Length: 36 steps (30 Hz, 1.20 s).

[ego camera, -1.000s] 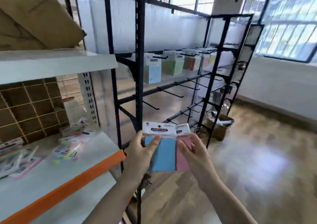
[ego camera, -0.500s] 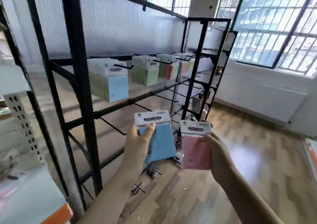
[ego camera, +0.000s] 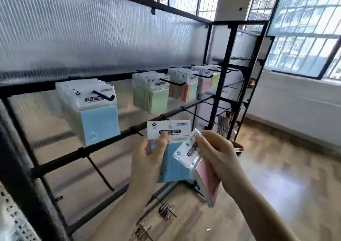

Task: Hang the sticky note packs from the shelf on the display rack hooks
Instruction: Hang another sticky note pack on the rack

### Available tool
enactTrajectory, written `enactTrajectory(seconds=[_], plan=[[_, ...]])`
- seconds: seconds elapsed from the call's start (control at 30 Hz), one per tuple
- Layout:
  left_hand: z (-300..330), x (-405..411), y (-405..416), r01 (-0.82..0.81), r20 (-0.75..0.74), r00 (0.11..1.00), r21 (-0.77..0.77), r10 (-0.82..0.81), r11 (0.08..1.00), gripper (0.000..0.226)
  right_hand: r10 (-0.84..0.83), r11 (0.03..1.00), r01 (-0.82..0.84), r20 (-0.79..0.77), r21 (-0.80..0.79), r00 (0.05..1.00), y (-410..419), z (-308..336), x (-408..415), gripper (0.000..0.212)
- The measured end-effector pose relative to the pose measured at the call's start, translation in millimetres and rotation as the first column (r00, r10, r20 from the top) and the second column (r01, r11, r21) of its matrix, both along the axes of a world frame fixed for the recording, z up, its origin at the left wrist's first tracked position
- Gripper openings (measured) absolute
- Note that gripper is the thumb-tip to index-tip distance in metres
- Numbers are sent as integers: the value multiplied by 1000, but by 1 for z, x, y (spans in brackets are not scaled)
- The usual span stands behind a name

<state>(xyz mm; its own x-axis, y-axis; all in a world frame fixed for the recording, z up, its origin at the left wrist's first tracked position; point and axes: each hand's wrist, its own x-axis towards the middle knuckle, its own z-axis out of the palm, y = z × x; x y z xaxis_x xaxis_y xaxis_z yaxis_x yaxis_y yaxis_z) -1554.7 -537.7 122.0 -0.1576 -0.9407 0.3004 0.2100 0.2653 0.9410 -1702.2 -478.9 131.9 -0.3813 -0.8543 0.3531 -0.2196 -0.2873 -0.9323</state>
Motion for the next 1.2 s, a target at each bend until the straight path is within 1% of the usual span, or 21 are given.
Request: enactTrajectory(seconds=[0.1, 0.2, 0.27, 0.37, 0.43, 0.5, 0.53, 0.57, 0.63, 0.77, 0.87, 0.97, 1.2], plan=[[7, 7, -5, -95, 3, 995, -127, 96, 987, 25, 141, 990, -141, -72, 11, 987, -28, 7, 3, 17], [15, 18, -11, -228, 41, 970, -210, 242, 951, 19, 258, 966, -257, -104, 21, 961, -57, 13, 9, 15], [20, 25, -12, -322, 31, 941, -227, 338, 919, 20, 341, 939, -343, -104, -7, 934, -73, 18, 15, 15], [29, 32, -13, -452, -18, 887, -244, 462, 858, 27, 453, 888, -458, -90, -46, 887, -91, 27, 27, 15], [37, 35, -14, -545, -77, 835, -252, 545, 799, 33, 517, 847, -525, -104, -76, 849, -100, 35, 37, 17], [46, 39, -16, -609, -144, 793, -245, 593, 755, 36, 564, 812, -574, -108, -107, 819, -108, 43, 46, 22], [50, 42, -17, -628, -164, 778, -239, 607, 741, 36, 584, 796, -593, -102, -122, 805, -111, 47, 49, 20], [54, 44, -18, -640, -174, 769, -238, 616, 731, 35, 602, 781, -610, -97, -134, 793, -113, 51, 53, 18], [59, 48, -21, -655, -157, 754, -246, 637, 714, 34, 622, 765, -628, -93, -143, 778, -118, 55, 59, 20], [61, 49, -30, -672, -111, 736, -230, 667, 704, 32, 611, 772, -617, -87, -151, 787, -129, 56, 66, 26], [61, 45, -33, -683, -79, 719, -258, 690, 683, 28, 587, 784, -600, -120, -159, 800, -135, 55, 68, 27], [57, 44, -33, -695, -95, 704, -292, 703, 657, 32, 595, 778, -608, -127, -156, 794, -137, 53, 66, 30], [57, 43, -35, -710, -75, 669, -358, 740, 606, 33, 593, 768, -609, -139, -195, 793, -139, 56, 67, 38]])
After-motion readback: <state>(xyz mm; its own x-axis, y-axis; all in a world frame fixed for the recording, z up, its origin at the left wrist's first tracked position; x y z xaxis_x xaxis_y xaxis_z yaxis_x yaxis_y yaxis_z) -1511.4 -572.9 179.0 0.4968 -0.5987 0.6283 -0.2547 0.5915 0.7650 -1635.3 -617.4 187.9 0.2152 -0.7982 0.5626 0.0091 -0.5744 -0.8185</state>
